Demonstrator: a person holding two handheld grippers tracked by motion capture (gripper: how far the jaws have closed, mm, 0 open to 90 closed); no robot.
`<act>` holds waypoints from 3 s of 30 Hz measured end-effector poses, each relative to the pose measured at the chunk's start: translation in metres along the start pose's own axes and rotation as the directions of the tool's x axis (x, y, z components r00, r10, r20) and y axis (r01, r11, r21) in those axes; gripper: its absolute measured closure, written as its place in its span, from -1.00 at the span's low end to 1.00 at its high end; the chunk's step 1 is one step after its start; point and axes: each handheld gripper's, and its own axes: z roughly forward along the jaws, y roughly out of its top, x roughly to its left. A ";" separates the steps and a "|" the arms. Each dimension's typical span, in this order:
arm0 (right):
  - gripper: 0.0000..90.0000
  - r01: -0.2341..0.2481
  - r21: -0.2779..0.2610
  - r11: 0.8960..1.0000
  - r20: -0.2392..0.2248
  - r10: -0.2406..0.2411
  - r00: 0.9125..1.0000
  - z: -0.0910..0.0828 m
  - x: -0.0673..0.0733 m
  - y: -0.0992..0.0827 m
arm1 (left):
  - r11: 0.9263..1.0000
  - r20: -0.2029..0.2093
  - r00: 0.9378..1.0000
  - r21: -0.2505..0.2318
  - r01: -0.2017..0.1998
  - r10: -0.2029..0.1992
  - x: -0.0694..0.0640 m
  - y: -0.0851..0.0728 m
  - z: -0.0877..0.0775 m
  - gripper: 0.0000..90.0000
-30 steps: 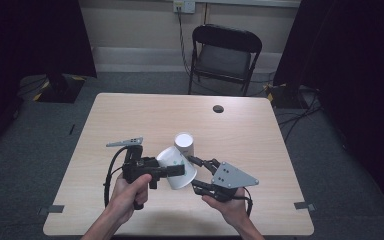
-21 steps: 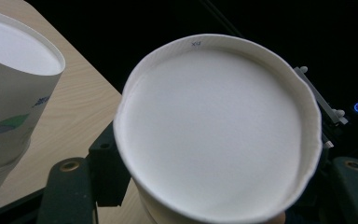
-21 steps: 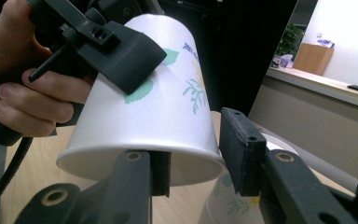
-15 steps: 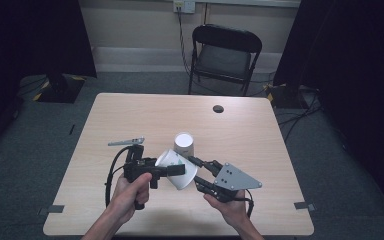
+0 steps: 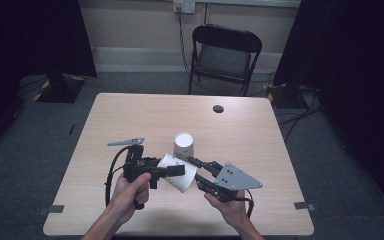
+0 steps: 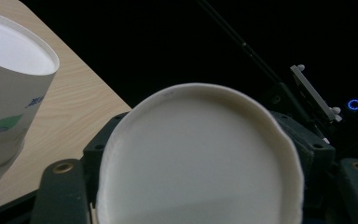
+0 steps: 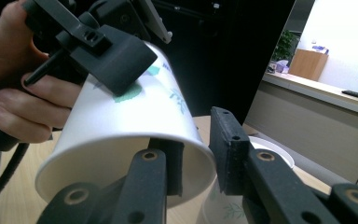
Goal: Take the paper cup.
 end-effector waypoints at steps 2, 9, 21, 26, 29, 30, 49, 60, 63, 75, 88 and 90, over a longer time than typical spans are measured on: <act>0.69 0.000 0.000 1.000 -0.003 0.000 1.000 -0.001 0.000 0.001 | 1.000 0.000 1.000 0.000 0.000 0.000 0.000 0.000 -0.001 -0.40; 0.75 -0.003 -0.001 1.000 -0.011 0.003 1.000 -0.002 -0.001 0.001 | 1.000 -0.016 0.999 -0.007 -0.028 0.028 0.000 0.001 -0.002 -0.49; 0.90 -0.004 0.008 1.000 -0.025 0.005 1.000 -0.003 -0.001 0.001 | 0.997 -0.040 0.997 -0.037 -0.069 0.067 -0.003 0.006 -0.009 -0.59; 0.93 -0.009 0.010 1.000 -0.034 0.010 0.999 -0.003 -0.001 0.001 | 0.994 -0.063 0.994 -0.056 -0.097 0.093 -0.005 0.008 -0.012 -0.62; 0.93 -0.012 0.012 1.000 -0.039 0.013 0.999 -0.003 -0.001 0.001 | 0.991 -0.079 0.990 -0.051 -0.122 0.117 -0.007 0.009 -0.014 -0.63; 0.93 -0.013 0.014 1.000 -0.042 0.014 0.999 -0.003 -0.001 0.001 | 0.991 -0.080 0.989 -0.052 -0.126 0.121 -0.007 0.009 -0.014 -0.63; 0.96 -0.088 0.060 0.994 -0.086 0.093 0.992 -0.007 -0.007 0.001 | 0.976 -0.194 0.963 -0.071 -0.204 0.187 -0.004 0.013 -0.025 -0.58; 0.96 -0.154 0.162 0.975 -0.101 0.172 0.980 -0.006 -0.014 0.001 | 0.948 -0.301 0.904 -0.002 -0.320 0.304 -0.004 0.010 -0.026 -0.56; 0.96 -0.172 0.200 0.965 -0.088 0.193 0.977 -0.006 -0.019 -0.001 | 0.931 -0.327 0.876 0.041 -0.362 0.355 -0.006 0.008 -0.027 -0.54; 0.96 -0.237 0.313 0.920 -0.042 0.263 0.964 -0.011 -0.034 -0.007 | 0.852 -0.287 0.803 0.201 -0.483 0.522 -0.016 -0.006 -0.018 -0.50; 0.95 -0.239 0.457 0.857 -0.072 0.303 0.950 -0.001 -0.042 0.002 | 0.730 -0.230 0.704 0.362 -0.579 0.672 -0.021 -0.025 0.006 -0.63; 0.95 -0.236 0.474 0.848 -0.074 0.306 0.949 0.001 -0.042 0.002 | 0.730 -0.234 0.702 0.362 -0.580 0.673 -0.020 -0.026 0.006 -0.63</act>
